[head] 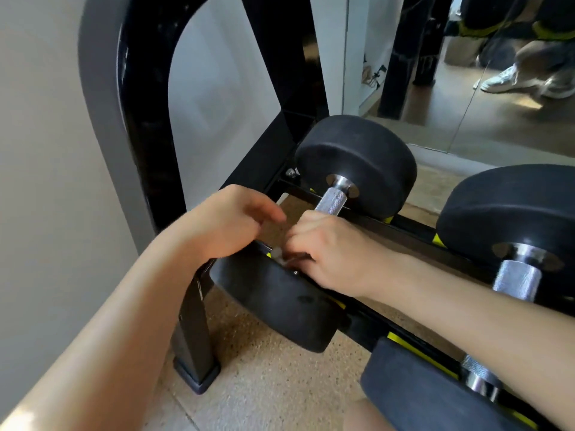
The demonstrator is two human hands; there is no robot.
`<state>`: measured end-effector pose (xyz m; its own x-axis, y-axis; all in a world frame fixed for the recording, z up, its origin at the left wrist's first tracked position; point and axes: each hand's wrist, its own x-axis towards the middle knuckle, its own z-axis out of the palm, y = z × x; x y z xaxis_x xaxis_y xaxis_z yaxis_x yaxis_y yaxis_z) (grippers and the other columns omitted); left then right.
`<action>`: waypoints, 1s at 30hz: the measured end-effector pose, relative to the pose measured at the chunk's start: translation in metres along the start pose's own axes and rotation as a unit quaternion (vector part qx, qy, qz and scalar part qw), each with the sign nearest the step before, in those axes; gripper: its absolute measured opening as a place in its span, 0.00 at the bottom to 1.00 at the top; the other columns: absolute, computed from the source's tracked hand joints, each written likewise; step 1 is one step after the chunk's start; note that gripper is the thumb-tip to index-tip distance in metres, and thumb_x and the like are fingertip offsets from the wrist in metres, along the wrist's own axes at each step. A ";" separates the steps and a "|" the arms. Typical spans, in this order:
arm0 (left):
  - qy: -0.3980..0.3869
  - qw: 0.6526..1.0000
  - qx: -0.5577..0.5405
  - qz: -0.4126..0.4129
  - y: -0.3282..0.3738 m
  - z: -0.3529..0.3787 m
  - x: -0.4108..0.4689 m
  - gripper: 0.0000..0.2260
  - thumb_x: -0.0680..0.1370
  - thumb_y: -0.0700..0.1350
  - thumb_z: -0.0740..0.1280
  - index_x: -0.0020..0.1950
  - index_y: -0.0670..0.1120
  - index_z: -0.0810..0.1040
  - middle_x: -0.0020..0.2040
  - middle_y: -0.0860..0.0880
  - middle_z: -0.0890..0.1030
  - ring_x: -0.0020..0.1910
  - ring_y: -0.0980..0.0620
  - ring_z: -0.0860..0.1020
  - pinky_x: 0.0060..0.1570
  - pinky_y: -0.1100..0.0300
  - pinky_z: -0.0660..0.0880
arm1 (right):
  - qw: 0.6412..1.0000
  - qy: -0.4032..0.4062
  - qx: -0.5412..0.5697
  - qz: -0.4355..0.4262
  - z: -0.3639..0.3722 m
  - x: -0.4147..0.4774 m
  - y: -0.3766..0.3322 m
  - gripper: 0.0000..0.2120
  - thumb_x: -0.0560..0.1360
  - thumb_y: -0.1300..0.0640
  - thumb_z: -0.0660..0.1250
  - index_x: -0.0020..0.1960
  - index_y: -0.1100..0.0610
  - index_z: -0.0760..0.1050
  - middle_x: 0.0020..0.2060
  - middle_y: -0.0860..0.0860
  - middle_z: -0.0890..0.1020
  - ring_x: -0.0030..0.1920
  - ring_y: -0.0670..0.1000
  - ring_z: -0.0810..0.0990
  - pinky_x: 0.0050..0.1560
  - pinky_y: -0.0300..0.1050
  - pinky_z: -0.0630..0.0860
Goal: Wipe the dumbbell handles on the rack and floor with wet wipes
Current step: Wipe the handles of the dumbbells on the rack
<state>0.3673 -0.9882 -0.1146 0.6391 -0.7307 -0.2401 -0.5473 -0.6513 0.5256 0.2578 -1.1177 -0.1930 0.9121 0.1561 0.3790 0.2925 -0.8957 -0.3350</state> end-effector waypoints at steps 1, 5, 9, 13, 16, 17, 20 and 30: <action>0.018 1.000 0.001 0.014 -0.002 0.000 -0.009 0.14 0.77 0.38 0.65 0.51 0.56 0.83 0.49 0.57 0.83 0.52 0.59 0.79 0.59 0.59 0.74 | 1.000 -0.009 -0.002 -0.009 0.000 0.001 -0.001 0.05 0.65 0.68 0.69 0.35 0.58 0.78 0.32 0.53 0.78 0.37 0.57 0.76 0.40 0.40 0.65; 0.072 0.997 0.013 0.004 -0.007 0.026 -0.036 0.11 0.78 0.57 0.61 0.56 0.58 0.79 0.54 0.59 0.80 0.55 0.57 0.76 0.57 0.57 0.72 | 0.996 0.017 -0.082 -0.005 -0.016 0.005 0.021 0.11 0.65 0.68 0.62 0.40 0.58 0.80 0.34 0.54 0.79 0.38 0.56 0.75 0.37 0.48 0.74; 0.173 0.985 0.003 -0.008 -0.011 0.048 -0.039 0.12 0.80 0.51 0.57 0.53 0.56 0.79 0.57 0.59 0.77 0.59 0.58 0.72 0.52 0.62 0.66 | 0.987 0.004 -0.156 -0.042 -0.010 0.005 0.014 0.14 0.70 0.62 0.54 0.37 0.58 0.79 0.32 0.51 0.78 0.37 0.54 0.74 0.32 0.48 0.73; 0.178 0.984 -0.001 0.000 -0.015 0.050 -0.037 0.12 0.78 0.52 0.55 0.48 0.58 0.78 0.55 0.59 0.77 0.54 0.59 0.72 0.51 0.60 0.67 | 0.979 -0.087 -0.165 -0.087 -0.003 0.005 0.010 0.15 0.75 0.59 0.55 0.39 0.58 0.79 0.36 0.50 0.78 0.41 0.52 0.73 0.33 0.50 0.73; 0.173 0.985 0.000 0.006 -0.015 0.049 -0.038 0.11 0.79 0.52 0.54 0.47 0.58 0.77 0.53 0.62 0.74 0.50 0.62 0.68 0.49 0.62 0.64 | 0.952 -0.019 -0.300 -0.054 -0.024 0.009 0.040 0.11 0.71 0.63 0.59 0.37 0.56 0.79 0.33 0.49 0.77 0.37 0.52 0.73 0.32 0.41 0.68; 0.168 0.986 0.004 0.007 -0.015 0.048 -0.039 0.12 0.79 0.52 0.54 0.48 0.58 0.77 0.53 0.62 0.73 0.50 0.61 0.68 0.49 0.62 0.64 | 0.945 0.011 -0.327 -0.022 -0.027 0.009 0.045 0.10 0.70 0.64 0.60 0.37 0.56 0.78 0.33 0.50 0.77 0.36 0.52 0.73 0.32 0.41 0.66; 0.137 0.989 0.061 0.016 -0.012 0.044 -0.039 0.14 0.80 0.51 0.53 0.54 0.56 0.78 0.56 0.58 0.75 0.56 0.56 0.72 0.53 0.59 0.67 | 0.933 0.083 -0.341 0.073 -0.017 0.001 0.043 0.11 0.74 0.64 0.58 0.40 0.59 0.78 0.34 0.52 0.78 0.35 0.53 0.74 0.29 0.41 0.62; 0.112 0.969 0.139 0.168 0.044 0.043 0.061 0.11 0.79 0.46 0.63 0.56 0.55 0.83 0.50 0.54 0.83 0.49 0.52 0.80 0.49 0.57 0.76 | 0.939 0.141 -0.251 0.188 -0.020 -0.020 0.034 0.09 0.78 0.60 0.62 0.47 0.61 0.80 0.32 0.56 0.82 0.31 0.56 0.83 0.28 0.48 0.80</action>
<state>0.3588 -1.0700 -0.1408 0.4841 -0.8685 0.1062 -0.8495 -0.4375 0.2948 0.2434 -1.1594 -0.1946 0.7910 -0.2638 0.5520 -0.2719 -0.9598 -0.0692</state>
